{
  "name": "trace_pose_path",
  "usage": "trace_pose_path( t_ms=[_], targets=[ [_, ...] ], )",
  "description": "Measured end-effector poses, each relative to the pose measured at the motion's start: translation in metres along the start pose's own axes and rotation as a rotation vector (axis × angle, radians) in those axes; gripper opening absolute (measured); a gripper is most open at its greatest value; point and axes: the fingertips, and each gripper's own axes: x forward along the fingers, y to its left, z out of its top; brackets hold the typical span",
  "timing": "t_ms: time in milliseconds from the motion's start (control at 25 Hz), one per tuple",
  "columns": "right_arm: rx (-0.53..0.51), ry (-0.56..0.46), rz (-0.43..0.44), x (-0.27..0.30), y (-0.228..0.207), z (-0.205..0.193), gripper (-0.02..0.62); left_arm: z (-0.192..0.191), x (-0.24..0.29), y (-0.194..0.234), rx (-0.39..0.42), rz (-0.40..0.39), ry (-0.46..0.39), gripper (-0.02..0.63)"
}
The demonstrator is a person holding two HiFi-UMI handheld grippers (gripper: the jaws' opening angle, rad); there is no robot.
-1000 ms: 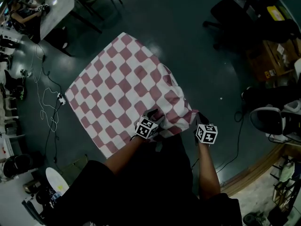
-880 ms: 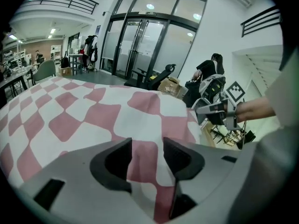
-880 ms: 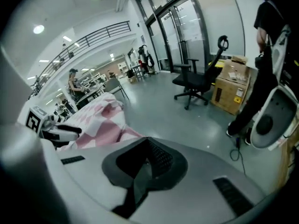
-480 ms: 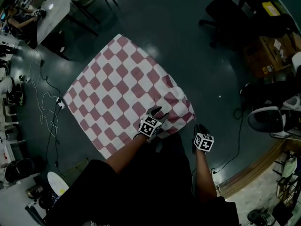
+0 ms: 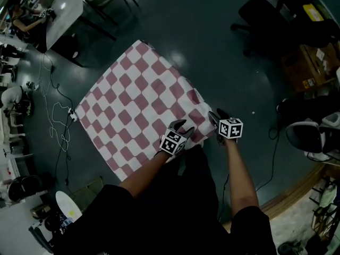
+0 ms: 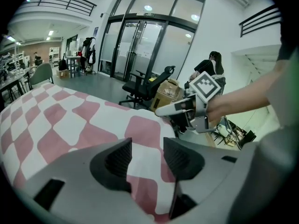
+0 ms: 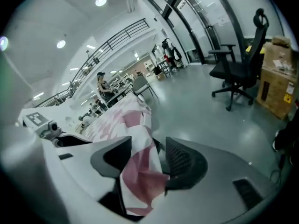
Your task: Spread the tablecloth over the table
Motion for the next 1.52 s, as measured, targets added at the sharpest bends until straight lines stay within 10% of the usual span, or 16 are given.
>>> trace_pose_path(
  t_ms=[160,280,680,880,1240,1520],
  targets=[
    [0.035,0.116,0.122,0.025,-0.003,-0.011,0.245,-0.005,0.000,0.007,-0.031,0.018,0.024,0.206],
    [0.103,0.137,0.224,0.028,0.004,-0.017,0.141,-0.009,0.003,0.015,-0.051,0.026,0.031,0.206],
    [-0.090,-0.012,0.045,-0.032,0.015,0.018,0.032,0.004,-0.005,0.020,-0.070,0.033,0.008,0.206],
    [-0.025,0.149,-0.238,-0.019,-0.043,-0.042,0.180,-0.019,-0.022,0.038,-0.075,0.030,0.055,0.206],
    [-0.102,0.069,-0.055,-0.016,0.017,-0.025,0.183,-0.040,-0.022,0.034,-0.084,0.019,0.100,0.207],
    [0.145,0.068,-0.036,-0.010,-0.018,-0.050,0.177,-0.062,-0.016,0.017,-0.162,-0.001,0.094,0.230]
  ],
)
